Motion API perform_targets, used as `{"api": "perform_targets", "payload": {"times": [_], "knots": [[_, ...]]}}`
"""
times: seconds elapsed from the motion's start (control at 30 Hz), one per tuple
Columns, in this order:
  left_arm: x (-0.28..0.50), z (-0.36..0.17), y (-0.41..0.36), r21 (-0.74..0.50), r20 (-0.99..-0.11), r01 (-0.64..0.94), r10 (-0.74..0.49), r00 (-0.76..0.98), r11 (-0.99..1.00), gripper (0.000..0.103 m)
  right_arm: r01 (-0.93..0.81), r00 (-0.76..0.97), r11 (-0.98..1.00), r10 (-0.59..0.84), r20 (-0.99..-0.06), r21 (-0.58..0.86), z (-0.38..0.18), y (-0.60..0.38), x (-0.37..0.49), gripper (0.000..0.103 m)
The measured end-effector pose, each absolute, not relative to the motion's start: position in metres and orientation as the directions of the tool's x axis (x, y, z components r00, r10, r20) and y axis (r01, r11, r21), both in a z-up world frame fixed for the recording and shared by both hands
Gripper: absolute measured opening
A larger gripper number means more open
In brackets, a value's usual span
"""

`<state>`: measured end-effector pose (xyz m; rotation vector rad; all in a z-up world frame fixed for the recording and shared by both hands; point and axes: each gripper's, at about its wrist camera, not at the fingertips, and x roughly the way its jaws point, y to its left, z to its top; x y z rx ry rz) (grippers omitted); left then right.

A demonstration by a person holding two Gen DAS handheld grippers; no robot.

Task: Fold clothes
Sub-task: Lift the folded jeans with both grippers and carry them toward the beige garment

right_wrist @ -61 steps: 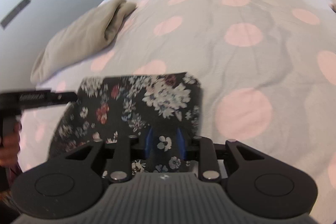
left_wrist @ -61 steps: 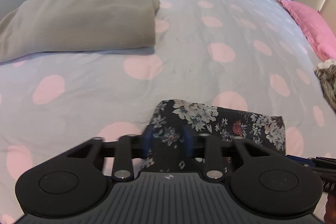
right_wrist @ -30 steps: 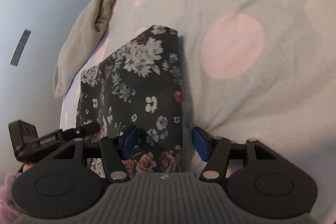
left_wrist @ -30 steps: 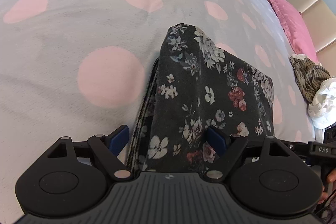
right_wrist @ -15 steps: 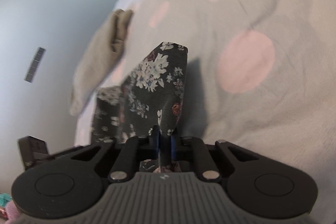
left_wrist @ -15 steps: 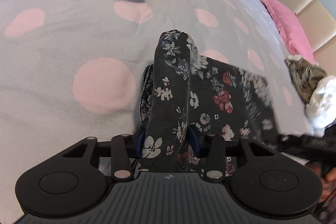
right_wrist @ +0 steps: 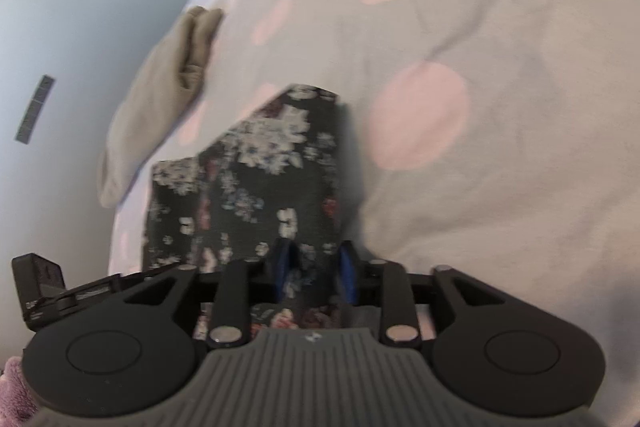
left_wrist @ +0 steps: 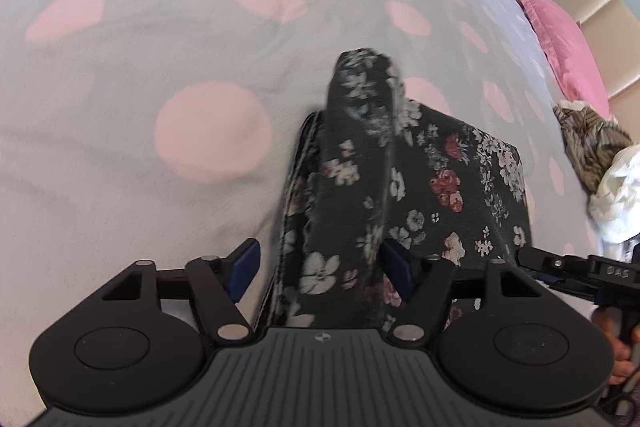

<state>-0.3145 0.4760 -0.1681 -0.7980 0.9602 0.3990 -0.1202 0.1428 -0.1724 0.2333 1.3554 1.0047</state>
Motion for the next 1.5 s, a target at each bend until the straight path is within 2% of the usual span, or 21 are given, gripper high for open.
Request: {"api": "perform_targets", "payload": {"times": [0.1,0.23,0.37,0.47,0.53,0.7,0.77,0.83,1.2,1.5], "knots": [[-0.318,-0.174,0.480,-0.459,-0.838,-0.622,-0.077,0.540,0.635,0.068,-0.414,-0.181,0.586,0.697,-0.693,0.697,-0.185,0.143,-0.118,0.038],[-0.309,-0.183,0.475,-0.460,-0.840,-0.588,-0.111,0.532,0.665,0.079,-0.402,-0.215,0.574,0.698,-0.683,0.713,-0.193,0.144,-0.117,0.039],[-0.301,-0.187,0.472,-0.469,-0.831,-0.560,-0.126,0.542,0.683,0.079,-0.401,-0.233,0.550,0.712,-0.662,0.733,-0.197,0.148,-0.118,0.038],[-0.299,-0.186,0.470,-0.475,-0.820,-0.543,-0.124,0.559,0.692,0.071,-0.403,-0.237,0.538,0.720,-0.652,0.740,-0.199,0.151,-0.119,0.033],[-0.299,-0.185,0.468,-0.480,-0.811,-0.537,-0.118,0.573,0.693,0.058,-0.397,-0.236,0.535,0.726,-0.646,0.746,-0.200,0.152,-0.118,0.032],[-0.303,-0.178,0.459,-0.484,-0.795,-0.523,-0.102,0.598,0.702,0.039,-0.409,-0.221,0.527,0.735,-0.641,0.745,-0.194,0.149,-0.121,0.025],[-0.305,-0.174,0.454,-0.476,-0.790,-0.523,-0.082,0.607,0.707,0.032,-0.417,-0.214,0.518,0.743,-0.635,0.747,-0.189,0.148,-0.123,0.016],[-0.308,-0.168,0.450,-0.469,-0.785,-0.524,-0.064,0.616,0.711,0.025,-0.422,-0.209,0.507,0.752,-0.625,0.751,-0.183,0.146,-0.124,0.014],[-0.333,-0.120,0.452,-0.476,-0.731,-0.536,0.026,0.682,0.697,0.023,-0.498,-0.203,0.400,0.809,-0.552,0.769,-0.115,0.165,-0.132,0.013],[-0.347,-0.044,0.480,-0.409,-0.723,-0.589,0.146,0.675,0.697,0.023,-0.576,-0.243,0.313,0.816,-0.524,0.755,-0.042,0.263,-0.129,0.013]]}}
